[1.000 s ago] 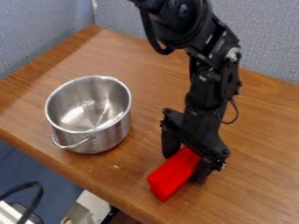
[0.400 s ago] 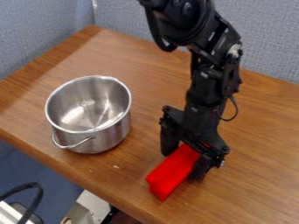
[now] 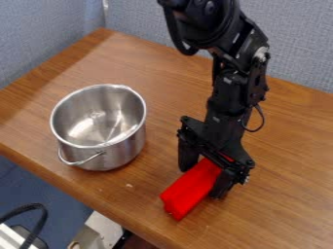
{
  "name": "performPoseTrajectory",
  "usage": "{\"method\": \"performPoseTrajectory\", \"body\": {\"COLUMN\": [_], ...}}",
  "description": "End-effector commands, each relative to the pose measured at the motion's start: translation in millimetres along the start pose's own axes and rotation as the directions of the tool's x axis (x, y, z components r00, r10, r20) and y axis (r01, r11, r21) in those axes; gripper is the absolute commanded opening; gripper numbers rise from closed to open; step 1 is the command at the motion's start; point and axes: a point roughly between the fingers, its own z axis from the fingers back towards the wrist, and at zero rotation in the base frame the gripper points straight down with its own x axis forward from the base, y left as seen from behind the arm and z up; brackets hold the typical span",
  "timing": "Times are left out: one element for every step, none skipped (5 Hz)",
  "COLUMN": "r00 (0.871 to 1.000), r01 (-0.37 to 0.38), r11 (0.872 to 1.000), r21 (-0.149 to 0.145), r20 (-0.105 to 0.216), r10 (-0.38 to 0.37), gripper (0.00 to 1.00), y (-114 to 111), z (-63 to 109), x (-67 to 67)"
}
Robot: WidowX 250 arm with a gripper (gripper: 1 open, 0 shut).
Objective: Put the red object in the metal pot
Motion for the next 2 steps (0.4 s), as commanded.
{"method": "performPoseTrajectory", "body": {"r00": [1.0, 1.0], "r01": [-0.024, -0.027], "r11": [1.0, 1.0], "r21": [-0.004, -0.009], "r20": [0.018, 0.012], "r10": [0.025, 0.027], "gripper": [1.0, 1.0], "y": [8.0, 8.8], "z": [5.4, 4.9], "x": [5.5, 6.1]}}
